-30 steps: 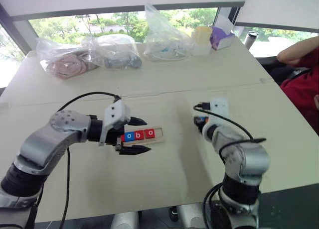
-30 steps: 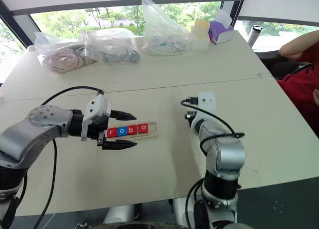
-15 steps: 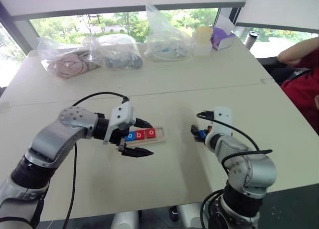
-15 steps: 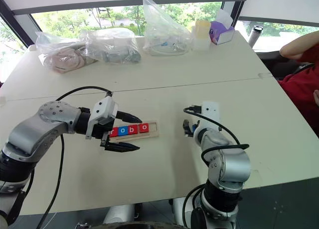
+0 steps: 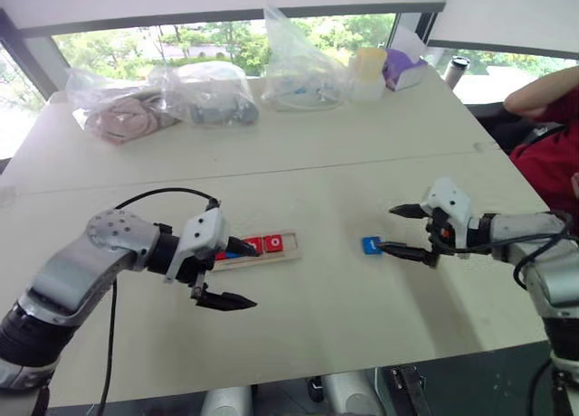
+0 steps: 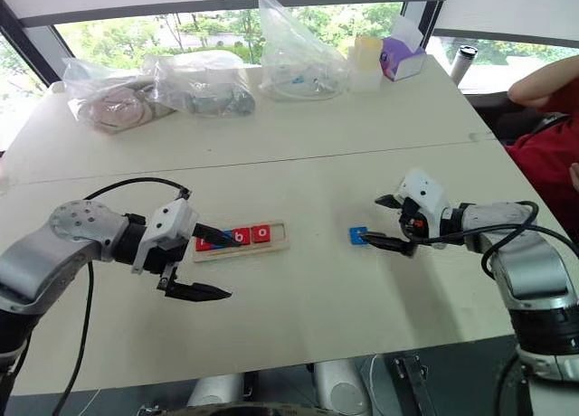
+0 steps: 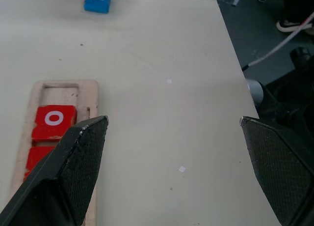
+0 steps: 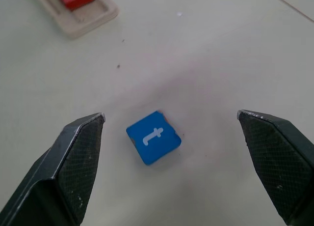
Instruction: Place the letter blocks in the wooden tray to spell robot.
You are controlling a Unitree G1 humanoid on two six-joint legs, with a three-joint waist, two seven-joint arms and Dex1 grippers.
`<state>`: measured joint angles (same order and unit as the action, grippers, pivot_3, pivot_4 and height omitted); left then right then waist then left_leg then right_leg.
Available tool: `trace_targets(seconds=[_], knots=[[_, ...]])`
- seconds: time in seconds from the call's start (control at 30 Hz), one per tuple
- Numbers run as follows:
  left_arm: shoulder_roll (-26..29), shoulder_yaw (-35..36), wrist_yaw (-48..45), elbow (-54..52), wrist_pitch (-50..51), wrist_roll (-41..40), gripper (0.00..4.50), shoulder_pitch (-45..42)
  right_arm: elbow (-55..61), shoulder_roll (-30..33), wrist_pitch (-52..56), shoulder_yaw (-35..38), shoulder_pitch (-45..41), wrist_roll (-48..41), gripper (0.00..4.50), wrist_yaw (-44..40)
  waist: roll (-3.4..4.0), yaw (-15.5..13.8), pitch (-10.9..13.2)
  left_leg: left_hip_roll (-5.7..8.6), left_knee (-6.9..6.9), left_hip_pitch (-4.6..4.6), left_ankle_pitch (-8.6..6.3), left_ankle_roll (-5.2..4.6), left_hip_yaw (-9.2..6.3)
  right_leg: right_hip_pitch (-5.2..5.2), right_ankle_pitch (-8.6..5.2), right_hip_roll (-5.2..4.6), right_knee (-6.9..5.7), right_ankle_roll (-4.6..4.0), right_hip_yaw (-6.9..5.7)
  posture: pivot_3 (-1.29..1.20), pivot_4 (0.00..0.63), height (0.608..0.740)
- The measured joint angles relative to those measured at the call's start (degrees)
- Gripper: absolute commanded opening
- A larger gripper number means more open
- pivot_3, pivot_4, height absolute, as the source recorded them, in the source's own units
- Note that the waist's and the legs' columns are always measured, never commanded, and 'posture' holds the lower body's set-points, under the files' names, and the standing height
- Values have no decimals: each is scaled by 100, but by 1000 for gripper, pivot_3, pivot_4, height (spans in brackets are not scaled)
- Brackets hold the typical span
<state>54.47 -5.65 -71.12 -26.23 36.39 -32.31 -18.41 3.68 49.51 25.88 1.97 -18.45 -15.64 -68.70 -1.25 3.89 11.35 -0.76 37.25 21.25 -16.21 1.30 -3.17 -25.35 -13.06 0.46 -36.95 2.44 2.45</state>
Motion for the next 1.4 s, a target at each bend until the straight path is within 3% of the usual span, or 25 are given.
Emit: trace_targets(seconds=[0.3,0.4,0.57,0.8,1.03,1.2,1.4], knots=[[68,470,548,-319,377,-149,4500,371,-1550,-312,-1824,-769,-340,474,4454,-593,0,-13,0,1,4,2,1,1,-1,0,11,-3,-7,18,3,0,150,740],[104,498,660,-321,434,-146,4500,508,-1914,-383,-2198,-852,-464,582,3610,-652,0,-10,1,2,8,-1,2,3,1,1,11,-3,-11,16,4,0,150,740],[173,498,734,-287,426,-127,4500,568,-2481,-420,-2736,-854,-682,646,1141,-762,0,-14,0,2,9,-5,3,4,1,3,12,-3,-15,13,5,0,150,740],[341,517,625,-21,316,-78,4500,523,-2170,-742,-2096,-871,-872,517,1116,-690,2,11,1,1,8,-8,3,6,2,1,15,-2,-23,12,8,0,150,740],[601,719,518,149,198,7,4500,647,-1460,-1620,-1326,-1671,-1922,673,1116,-513,4,-20,1,-8,5,-9,4,6,-11,-1,18,11,-27,7,5,0,150,740],[606,790,623,154,192,44,4500,749,-2002,-2166,-1286,-2050,-2392,855,1116,-520,4,-88,1,-2,8,3,4,8,-3,-5,19,-7,-17,7,3,0,150,740],[472,1106,958,-158,321,-45,4500,1244,-2558,-2166,-1674,-2494,-2563,1218,1116,-909,4,-140,1,-1,7,5,5,8,-1,-5,29,-12,-14,-10,2,0,150,740]])
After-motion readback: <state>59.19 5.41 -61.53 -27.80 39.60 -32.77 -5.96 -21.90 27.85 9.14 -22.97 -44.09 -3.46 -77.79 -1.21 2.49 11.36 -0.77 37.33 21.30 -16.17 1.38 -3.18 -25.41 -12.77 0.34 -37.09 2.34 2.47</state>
